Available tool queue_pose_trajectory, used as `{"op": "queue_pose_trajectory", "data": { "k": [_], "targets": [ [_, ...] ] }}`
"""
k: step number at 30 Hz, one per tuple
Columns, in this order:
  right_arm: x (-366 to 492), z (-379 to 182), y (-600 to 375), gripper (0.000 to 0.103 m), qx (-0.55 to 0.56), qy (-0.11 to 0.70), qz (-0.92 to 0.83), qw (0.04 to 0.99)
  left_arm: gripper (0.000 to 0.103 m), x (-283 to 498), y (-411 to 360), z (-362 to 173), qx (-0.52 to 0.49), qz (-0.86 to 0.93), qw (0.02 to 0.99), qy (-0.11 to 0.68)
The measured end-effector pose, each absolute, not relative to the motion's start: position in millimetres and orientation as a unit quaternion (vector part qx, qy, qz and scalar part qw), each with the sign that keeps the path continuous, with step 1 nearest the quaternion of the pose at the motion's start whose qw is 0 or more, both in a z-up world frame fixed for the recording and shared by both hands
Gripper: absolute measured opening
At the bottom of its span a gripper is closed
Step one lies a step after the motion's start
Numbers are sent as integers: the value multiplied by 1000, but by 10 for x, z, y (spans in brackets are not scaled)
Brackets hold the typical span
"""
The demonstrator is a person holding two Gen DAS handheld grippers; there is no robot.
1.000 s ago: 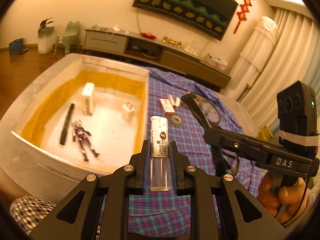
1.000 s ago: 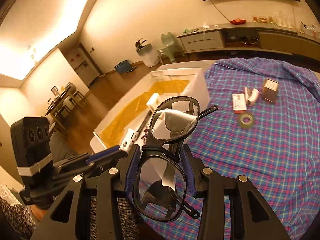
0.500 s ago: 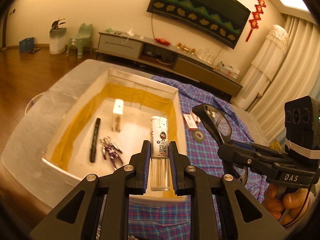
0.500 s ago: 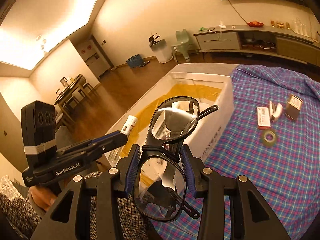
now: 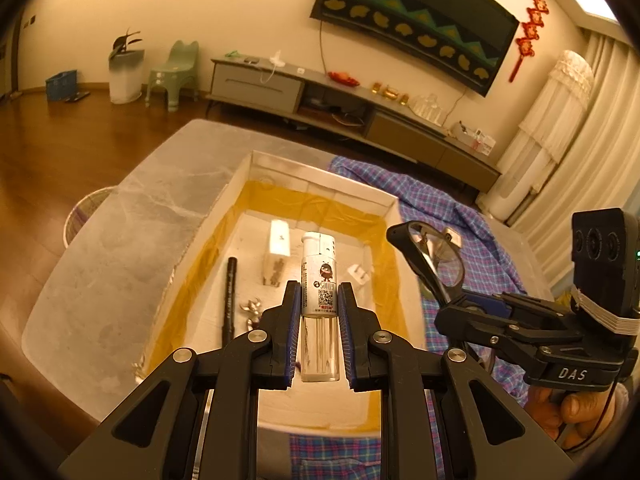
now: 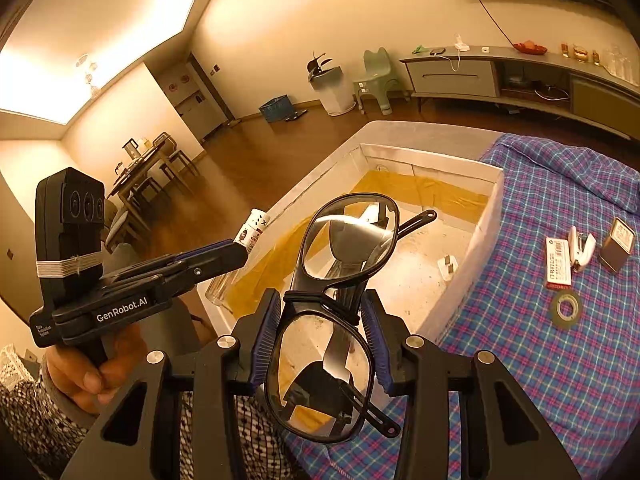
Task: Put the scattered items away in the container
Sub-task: 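Lift the bottle and glasses and move them toward the box, then open the left tool over the box to drop the bottle while the right tool releases the glasses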
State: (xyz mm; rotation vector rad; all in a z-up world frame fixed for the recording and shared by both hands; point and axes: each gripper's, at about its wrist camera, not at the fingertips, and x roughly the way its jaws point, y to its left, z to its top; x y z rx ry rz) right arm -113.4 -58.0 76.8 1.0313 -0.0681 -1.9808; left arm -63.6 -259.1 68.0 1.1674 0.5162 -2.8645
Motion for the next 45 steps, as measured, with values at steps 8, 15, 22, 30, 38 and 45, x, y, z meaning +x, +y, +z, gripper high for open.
{"op": "queue_pose_trajectory", "data": {
  "k": [8,15,22,30,38,45],
  "targets": [
    [-1358,719,-780,43,428,-27,-792,434,19,-984,-2782,568,400,-901,10,169],
    [-1578,616,-900,43,444,-23,-788,425,19,-1302,-2888,461,426,-889,19,164],
    [-1858,471,-1012,43,467,-19,-783,411,19,-1613,-2966,346,448,-880,28,154],
    [-2048,374,-1167,43,480,-2,-779,403,19,-1899,-3028,194,465,-871,38,157],
    [-2242,254,-1309,43,500,12,-770,396,19,-2126,-3029,83,471,-869,46,142],
    [-2412,164,-1418,44,517,14,-766,382,20,-2287,-3017,-45,475,-871,40,120]
  ]
}}
